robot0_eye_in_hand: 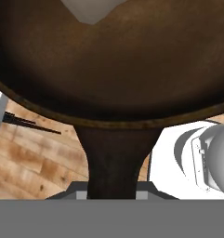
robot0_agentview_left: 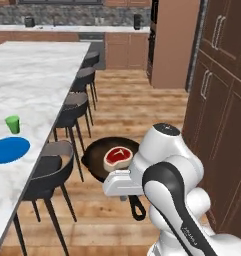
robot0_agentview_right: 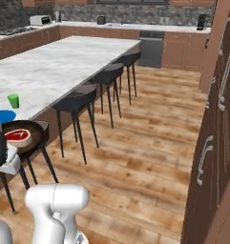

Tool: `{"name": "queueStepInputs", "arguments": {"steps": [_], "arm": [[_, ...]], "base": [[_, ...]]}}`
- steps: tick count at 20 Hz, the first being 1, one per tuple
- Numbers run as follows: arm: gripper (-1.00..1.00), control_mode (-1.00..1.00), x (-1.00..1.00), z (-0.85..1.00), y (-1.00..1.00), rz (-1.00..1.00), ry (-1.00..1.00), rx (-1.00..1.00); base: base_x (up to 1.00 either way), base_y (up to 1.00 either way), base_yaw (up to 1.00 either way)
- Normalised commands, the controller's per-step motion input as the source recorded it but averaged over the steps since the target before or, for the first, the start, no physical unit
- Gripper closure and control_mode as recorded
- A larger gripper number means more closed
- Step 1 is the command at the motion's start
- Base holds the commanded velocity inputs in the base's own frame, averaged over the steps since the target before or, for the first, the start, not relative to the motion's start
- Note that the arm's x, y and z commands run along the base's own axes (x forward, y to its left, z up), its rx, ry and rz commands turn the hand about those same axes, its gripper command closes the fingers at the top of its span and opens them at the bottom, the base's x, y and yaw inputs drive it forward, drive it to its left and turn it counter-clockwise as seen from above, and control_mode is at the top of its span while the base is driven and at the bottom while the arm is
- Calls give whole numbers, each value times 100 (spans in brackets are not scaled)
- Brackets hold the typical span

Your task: Pick up the pan with the steak in it and place it on the dining table. Then place the steak on the plate.

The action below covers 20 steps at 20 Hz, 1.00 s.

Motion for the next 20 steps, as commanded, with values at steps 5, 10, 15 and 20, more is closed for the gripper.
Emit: {"name": "queueStepInputs", "arguments": {"steps": [5, 10, 15, 20], "arm": [[100, 100, 0, 0, 0, 0, 0, 0], [100, 100, 0, 0, 0, 0, 0, 0], [100, 100, 0, 0, 0, 0, 0, 0], [100, 100, 0, 0, 0, 0, 0, 0]], "base": [[0, 0, 50], [0, 0, 50], [0, 0, 50], [0, 0, 50]]}}
